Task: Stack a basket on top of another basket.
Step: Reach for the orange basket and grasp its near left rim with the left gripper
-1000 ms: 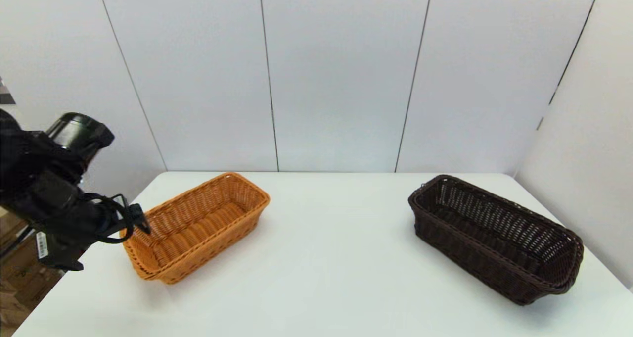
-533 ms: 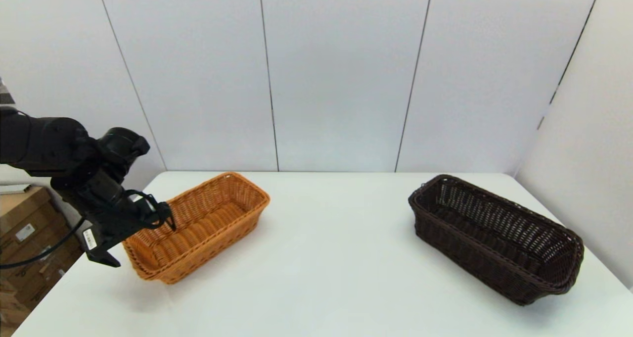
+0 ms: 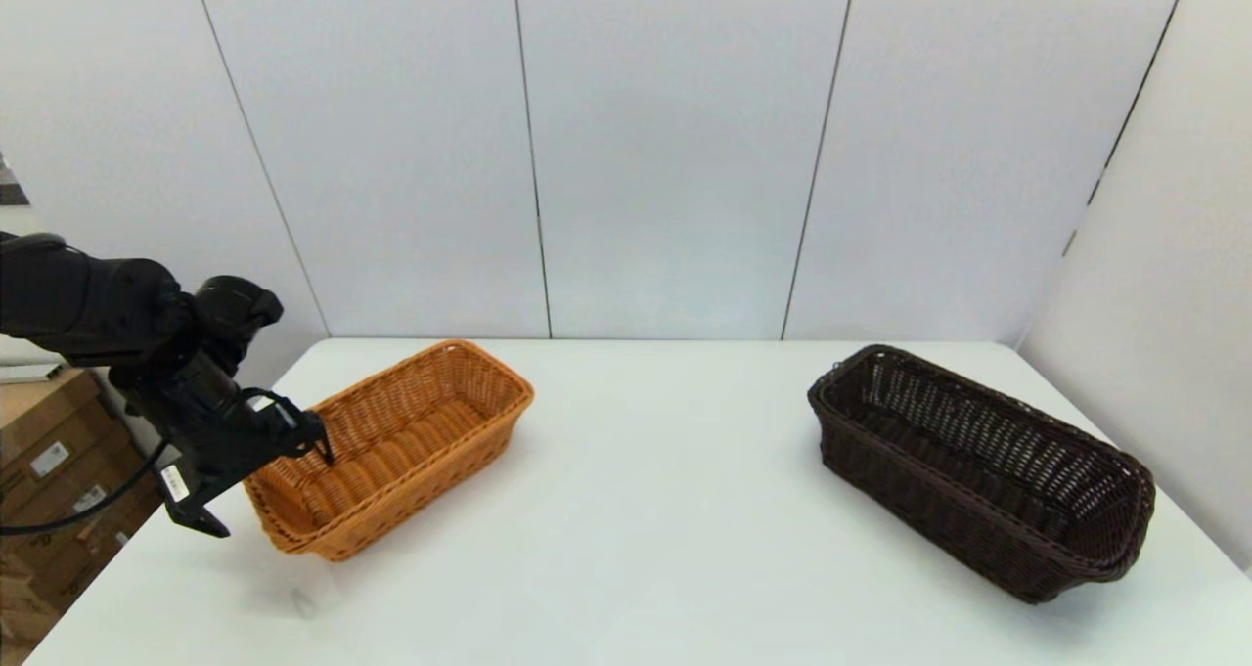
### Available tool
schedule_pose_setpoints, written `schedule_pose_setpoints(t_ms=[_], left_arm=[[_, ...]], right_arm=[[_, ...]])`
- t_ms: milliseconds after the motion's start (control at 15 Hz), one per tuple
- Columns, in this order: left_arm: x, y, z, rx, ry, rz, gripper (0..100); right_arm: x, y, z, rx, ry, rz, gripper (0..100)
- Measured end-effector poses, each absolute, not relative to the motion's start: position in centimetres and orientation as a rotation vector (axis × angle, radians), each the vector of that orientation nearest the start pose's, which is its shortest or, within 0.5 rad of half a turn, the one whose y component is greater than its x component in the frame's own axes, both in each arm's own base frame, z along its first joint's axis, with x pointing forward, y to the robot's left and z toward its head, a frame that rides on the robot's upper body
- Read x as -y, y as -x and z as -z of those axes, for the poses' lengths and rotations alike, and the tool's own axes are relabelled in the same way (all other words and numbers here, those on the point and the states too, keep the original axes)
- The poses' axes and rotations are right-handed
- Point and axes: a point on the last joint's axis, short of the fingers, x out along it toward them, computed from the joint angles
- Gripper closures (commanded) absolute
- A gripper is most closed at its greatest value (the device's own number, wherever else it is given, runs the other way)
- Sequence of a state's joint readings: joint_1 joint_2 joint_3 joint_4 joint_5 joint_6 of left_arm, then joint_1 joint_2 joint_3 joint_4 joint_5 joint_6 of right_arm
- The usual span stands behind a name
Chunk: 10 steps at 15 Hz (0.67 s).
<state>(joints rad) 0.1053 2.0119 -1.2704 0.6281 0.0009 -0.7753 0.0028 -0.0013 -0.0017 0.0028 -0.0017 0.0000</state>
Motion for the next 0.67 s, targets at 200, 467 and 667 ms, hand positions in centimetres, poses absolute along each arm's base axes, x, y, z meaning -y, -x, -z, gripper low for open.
schedule_pose_setpoints(t_ms=[200, 467, 667], left_arm=[[-3.9, -33.3, -9.2, -1.284, 0.722, -0.634, 0], [-4.0, -33.5, -7.6, -1.309, 0.723, -0.641, 0], [-3.9, -33.4, -7.2, -1.325, 0.721, -0.647, 0]], right_arm=[[0.0, 2.3, -7.6, 0.0, 0.0, -0.001, 0], [0.0, 2.3, -7.6, 0.0, 0.0, -0.001, 0], [0.0, 2.3, -7.6, 0.0, 0.0, -0.001, 0]])
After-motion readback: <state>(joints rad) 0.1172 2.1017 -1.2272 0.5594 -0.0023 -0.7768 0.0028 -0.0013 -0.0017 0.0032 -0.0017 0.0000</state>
